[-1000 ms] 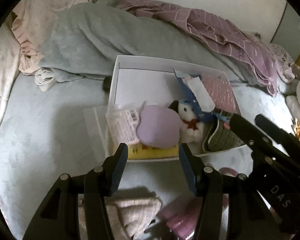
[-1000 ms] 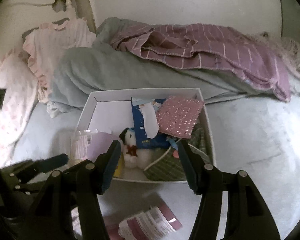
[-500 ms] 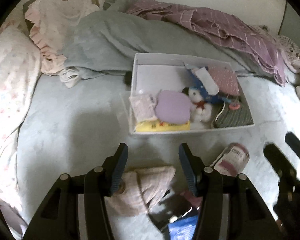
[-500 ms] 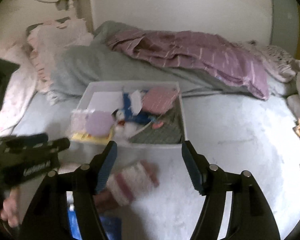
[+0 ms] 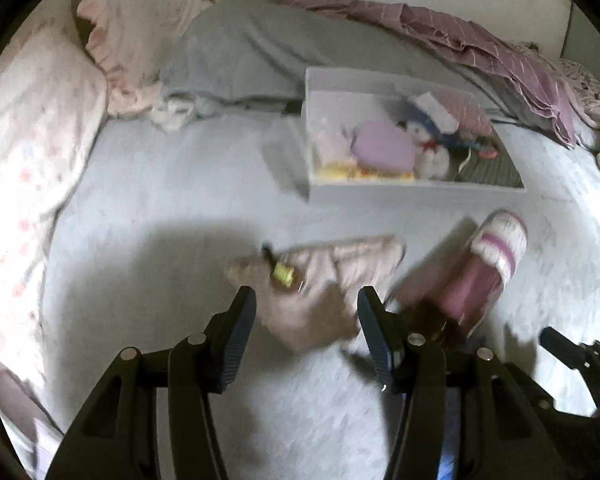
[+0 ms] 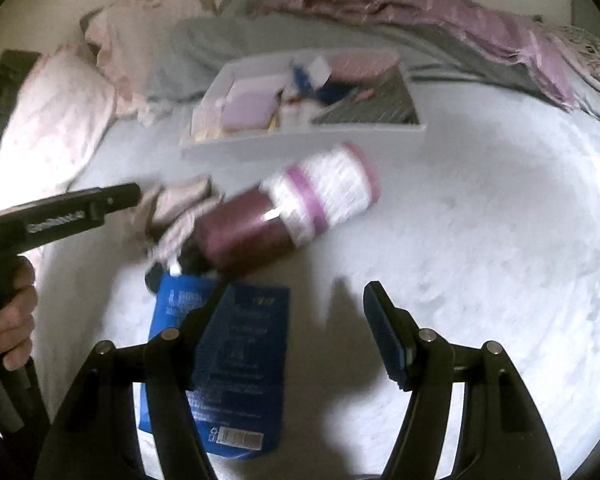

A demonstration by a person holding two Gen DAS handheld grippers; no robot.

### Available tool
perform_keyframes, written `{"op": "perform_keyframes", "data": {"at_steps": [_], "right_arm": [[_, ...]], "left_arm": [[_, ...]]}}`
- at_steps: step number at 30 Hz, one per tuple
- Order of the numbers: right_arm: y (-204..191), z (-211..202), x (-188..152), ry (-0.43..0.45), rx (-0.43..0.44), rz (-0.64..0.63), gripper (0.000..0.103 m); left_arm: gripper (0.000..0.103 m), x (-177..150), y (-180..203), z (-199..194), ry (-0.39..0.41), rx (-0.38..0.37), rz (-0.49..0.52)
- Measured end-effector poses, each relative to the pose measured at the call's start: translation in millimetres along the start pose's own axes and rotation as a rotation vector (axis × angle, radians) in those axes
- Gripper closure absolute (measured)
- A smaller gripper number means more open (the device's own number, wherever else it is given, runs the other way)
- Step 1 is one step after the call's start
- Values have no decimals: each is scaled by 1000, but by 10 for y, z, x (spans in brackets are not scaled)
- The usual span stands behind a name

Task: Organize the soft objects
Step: 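Move the left tool to the plaid button pouch while the right tool reaches the blue packet, then grasp the plaid button pouch with the left tool while the right tool grasps the blue packet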

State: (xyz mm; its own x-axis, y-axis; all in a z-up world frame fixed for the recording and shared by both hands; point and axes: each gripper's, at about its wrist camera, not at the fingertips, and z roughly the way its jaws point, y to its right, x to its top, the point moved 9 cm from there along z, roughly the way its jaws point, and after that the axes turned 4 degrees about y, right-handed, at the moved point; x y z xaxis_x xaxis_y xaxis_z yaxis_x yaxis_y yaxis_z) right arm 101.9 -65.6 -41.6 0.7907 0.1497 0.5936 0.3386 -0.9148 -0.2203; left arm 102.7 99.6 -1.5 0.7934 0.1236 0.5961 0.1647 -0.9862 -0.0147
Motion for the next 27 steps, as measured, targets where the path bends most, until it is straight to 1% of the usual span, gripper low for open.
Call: {"op": "perform_keyframes", "data": {"at_steps": [3, 5, 7, 9, 10, 11, 13, 15, 16, 18, 21, 23, 27], "right_arm": [[-71, 141, -158, -50, -5, -1, 35], [-85, 206, -211, -57, 17, 21, 34], [-93, 237, -251, -45, 44, 61, 27], [-150, 231, -252, -25, 75, 76, 16], [-203, 238, -264, -31, 105, 83, 14], [-233, 236, -273, -35, 117, 87, 11], [-284, 245, -293, -32, 104, 74, 9], [-347, 281, -319, -34, 51, 16, 8], [-388, 293, -345, -33, 20, -16, 7], [-468, 328, -394, -36, -33, -66, 0], [-508, 352, -439, -27, -94, -107, 0], [-495, 350, -456, -14, -98, -104, 0], [-483, 364, -455, 1, -87, -98, 0]], "left_arm": [[50, -310, -170, 58, -37, -43, -64], [50, -500, -292, 95, -53, -59, -109], [50, -627, -349, 138, -63, -75, -132], [50, -706, -352, 175, -69, -95, -143], [50, -723, -346, 178, -66, -102, -146], [50, -718, -340, 172, -53, -106, -144], [50, -676, -318, 142, -23, -128, -135], [50, -631, -305, 143, -17, -144, -132], [48, -615, -307, 154, -18, -148, -134], [46, -584, -301, 184, -26, -156, -144], [44, -509, -207, 195, -33, -219, -154], [38, -451, -141, 184, -19, -251, -162], [37, -330, -28, 239, -2, -282, -185]]}}
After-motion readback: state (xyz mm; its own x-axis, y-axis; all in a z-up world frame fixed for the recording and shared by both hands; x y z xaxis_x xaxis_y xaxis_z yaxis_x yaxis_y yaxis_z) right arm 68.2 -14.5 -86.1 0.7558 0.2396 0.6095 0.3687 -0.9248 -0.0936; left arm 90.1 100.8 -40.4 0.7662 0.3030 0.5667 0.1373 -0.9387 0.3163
